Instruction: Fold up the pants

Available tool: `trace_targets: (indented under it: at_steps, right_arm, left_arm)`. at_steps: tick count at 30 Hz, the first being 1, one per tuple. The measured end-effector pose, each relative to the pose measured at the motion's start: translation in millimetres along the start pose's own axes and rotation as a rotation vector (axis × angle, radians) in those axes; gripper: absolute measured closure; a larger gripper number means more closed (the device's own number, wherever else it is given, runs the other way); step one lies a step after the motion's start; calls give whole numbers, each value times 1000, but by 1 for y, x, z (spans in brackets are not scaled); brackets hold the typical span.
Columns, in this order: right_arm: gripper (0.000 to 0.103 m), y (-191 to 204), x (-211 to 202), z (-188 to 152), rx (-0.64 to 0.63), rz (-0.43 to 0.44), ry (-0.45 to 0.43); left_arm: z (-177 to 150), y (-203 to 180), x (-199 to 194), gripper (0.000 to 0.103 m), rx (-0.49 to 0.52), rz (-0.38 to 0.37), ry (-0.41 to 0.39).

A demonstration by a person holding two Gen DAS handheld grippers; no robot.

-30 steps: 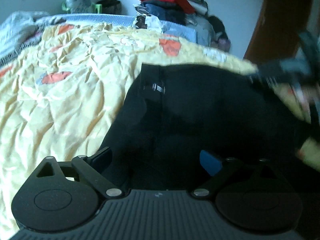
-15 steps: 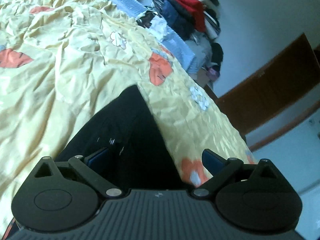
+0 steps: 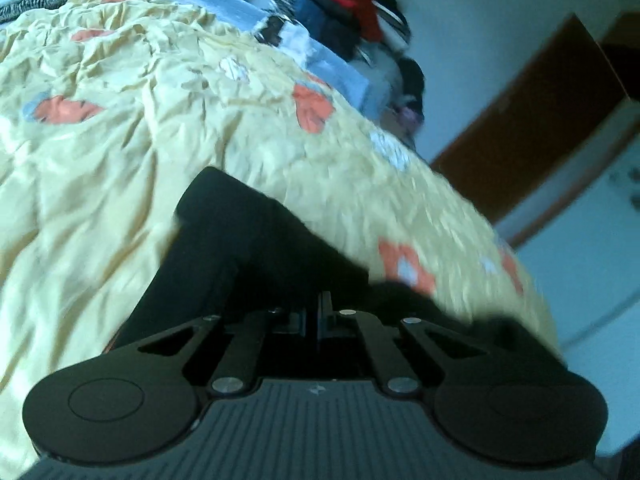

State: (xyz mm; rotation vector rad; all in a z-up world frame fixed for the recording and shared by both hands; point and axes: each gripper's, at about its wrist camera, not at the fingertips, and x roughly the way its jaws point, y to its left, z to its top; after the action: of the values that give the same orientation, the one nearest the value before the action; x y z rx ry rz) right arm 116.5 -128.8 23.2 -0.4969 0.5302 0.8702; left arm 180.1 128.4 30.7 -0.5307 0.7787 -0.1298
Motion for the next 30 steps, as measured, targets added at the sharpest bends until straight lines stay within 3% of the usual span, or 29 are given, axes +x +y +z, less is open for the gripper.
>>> trace_targets:
  at_steps: [7, 9, 11, 12, 13, 15, 16, 19, 20, 21, 26, 28, 30]
  right_arm:
    - [98, 41, -17, -19, 72, 32, 44]
    - [97, 43, -21, -22, 83, -40, 61]
    - [91, 43, -26, -24, 24, -213, 64]
    - [76, 44, -27, -25, -28, -295, 75]
    - [50, 43, -26, -27, -104, -388, 96]
    - [20, 48, -23, -35, -259, -490, 92]
    - [20, 50, -21, -40, -339, -505, 91]
    - [22, 47, -10, -43, -417, -486, 140]
    - [30, 42, -6, -41, -408, -472, 158]
    - [47, 35, -2, -39, -394, -464, 175]
    - [67, 14, 26, -32, -420, -477, 243]
    - [90, 9, 36, -35, -452, -463, 269]
    - [96, 11, 39, -38, -470, -449, 277]
  left_arm:
    - [-64, 10, -32, 100, 63, 36, 36]
    - [-69, 16, -30, 99, 47, 46, 40]
    - [-67, 20, -28, 99, 33, 43, 29]
    - [-66, 21, -28, 99, 28, 44, 20]
    - [-64, 20, -27, 99, 20, 45, 11]
    - [-61, 19, -28, 99, 8, 38, -5]
    - [-60, 18, -28, 99, 4, 38, -17]
    - [-59, 19, -26, 99, -19, 44, -19]
    - [-60, 20, -26, 99, -22, 43, -23]
    - [-60, 19, -27, 99, -21, 44, -29]
    - [-62, 18, -31, 99, -4, 42, -61]
    - [-63, 18, -31, 99, -2, 43, -66]
    - [-65, 17, -32, 99, 10, 52, -67]
